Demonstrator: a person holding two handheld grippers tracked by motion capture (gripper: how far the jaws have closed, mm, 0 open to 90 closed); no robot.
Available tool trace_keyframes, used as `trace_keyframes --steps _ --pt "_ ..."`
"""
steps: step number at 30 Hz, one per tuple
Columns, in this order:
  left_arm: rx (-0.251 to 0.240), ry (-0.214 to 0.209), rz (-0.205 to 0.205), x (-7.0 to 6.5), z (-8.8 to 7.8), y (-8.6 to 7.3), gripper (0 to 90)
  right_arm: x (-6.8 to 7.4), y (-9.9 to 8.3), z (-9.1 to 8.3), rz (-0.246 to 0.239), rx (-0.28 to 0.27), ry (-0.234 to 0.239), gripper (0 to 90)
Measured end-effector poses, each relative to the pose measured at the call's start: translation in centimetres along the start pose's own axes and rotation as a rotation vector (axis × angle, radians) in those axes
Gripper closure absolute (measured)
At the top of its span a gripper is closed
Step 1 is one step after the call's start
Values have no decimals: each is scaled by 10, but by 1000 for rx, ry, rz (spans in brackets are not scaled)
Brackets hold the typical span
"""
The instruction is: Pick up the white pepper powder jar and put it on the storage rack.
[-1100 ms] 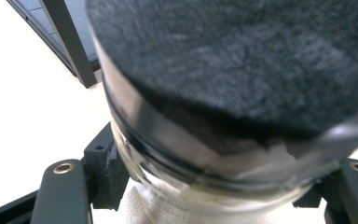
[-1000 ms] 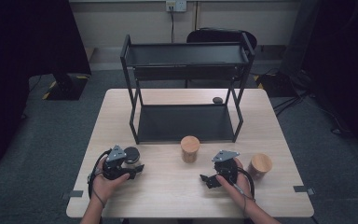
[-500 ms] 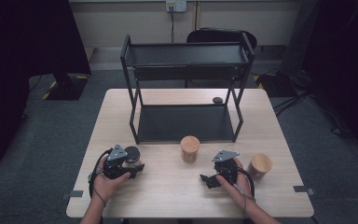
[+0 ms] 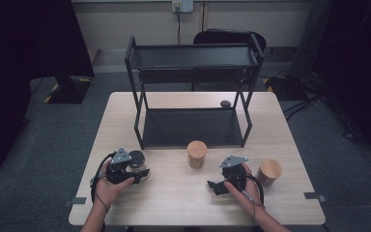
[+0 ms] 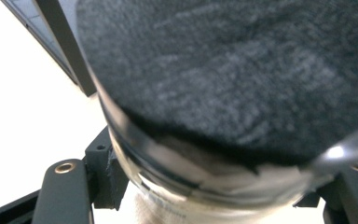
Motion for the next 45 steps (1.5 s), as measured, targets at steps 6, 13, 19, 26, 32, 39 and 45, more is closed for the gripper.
trace_keyframes --steps 6,13,19,26,32,39,45 --pt "-3 -10 -3 -2 5 6 303 0 0 0 0 0 0 0" --pt "-10 -13 -9 -3 10 16 304 0 0 0 0 0 0 0" --pt "-15 -2 -15 1 14 21 304 0 0 0 0 0 0 0" --pt "-4 -4 -8 1 21 28 304 0 0 0 0 0 0 0" --pt "-7 -10 -12 -1 30 34 305 0 0 0 0 0 0 0" --pt "-1 4 -5 1 37 37 305 0 0 0 0 0 0 0" --pt "-13 26 -4 4 41 42 305 0 0 0 0 0 0 0"
Point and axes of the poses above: each handheld gripper's, and its own axes: z roughly forward along the jaws, y roughly out of its top, x roughly to its left, the point moved 9 cm from there along z, roughly forward along the jaws, and after that the axes turned 7 degrees about -y, right-handed, at the moved point
